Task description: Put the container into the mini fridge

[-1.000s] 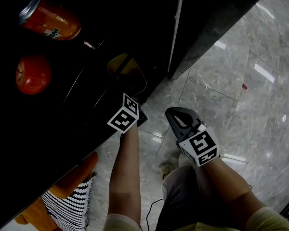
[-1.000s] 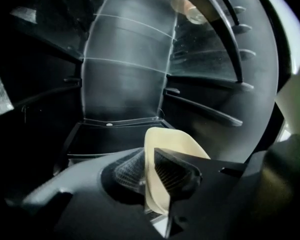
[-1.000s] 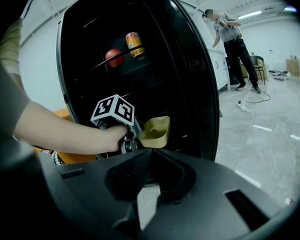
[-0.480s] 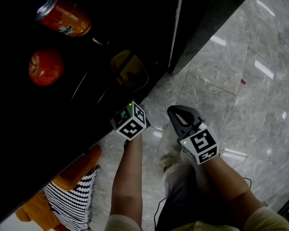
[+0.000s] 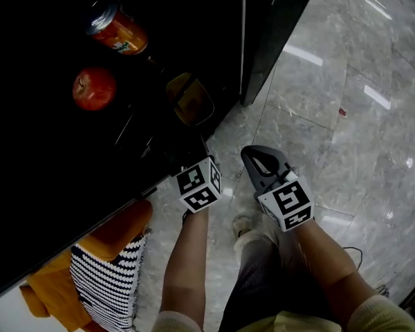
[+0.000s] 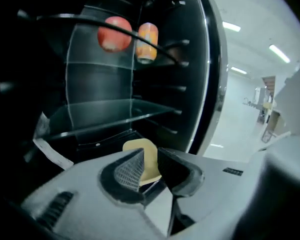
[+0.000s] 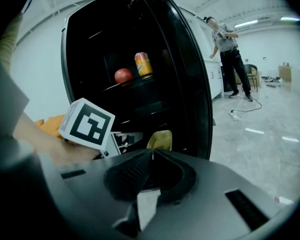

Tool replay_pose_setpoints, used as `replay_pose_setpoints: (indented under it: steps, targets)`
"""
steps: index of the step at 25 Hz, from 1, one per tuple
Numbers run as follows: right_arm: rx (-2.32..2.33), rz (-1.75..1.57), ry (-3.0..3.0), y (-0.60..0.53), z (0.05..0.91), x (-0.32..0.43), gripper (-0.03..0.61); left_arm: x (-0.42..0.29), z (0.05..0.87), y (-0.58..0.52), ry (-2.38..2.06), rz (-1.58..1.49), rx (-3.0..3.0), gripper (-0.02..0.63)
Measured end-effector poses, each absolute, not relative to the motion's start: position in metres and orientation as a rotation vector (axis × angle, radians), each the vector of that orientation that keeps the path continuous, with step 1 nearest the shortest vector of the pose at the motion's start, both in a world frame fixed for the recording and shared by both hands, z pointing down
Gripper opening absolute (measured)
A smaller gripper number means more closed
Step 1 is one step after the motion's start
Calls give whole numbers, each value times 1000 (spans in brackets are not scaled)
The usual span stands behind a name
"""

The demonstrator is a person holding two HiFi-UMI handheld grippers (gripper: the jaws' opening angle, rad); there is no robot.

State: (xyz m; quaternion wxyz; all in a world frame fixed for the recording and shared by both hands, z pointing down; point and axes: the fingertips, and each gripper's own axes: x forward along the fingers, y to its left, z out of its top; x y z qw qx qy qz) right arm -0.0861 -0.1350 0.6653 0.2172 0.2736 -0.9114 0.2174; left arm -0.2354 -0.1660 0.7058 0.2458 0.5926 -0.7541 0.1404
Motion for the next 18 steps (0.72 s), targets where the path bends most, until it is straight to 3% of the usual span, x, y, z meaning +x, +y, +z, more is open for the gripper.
replay_pose_setpoints:
  steps: [18]
  targets:
    - [825,567,-2576,-139,534,-90,31,-180,549,-129,-1836,275,1803,32]
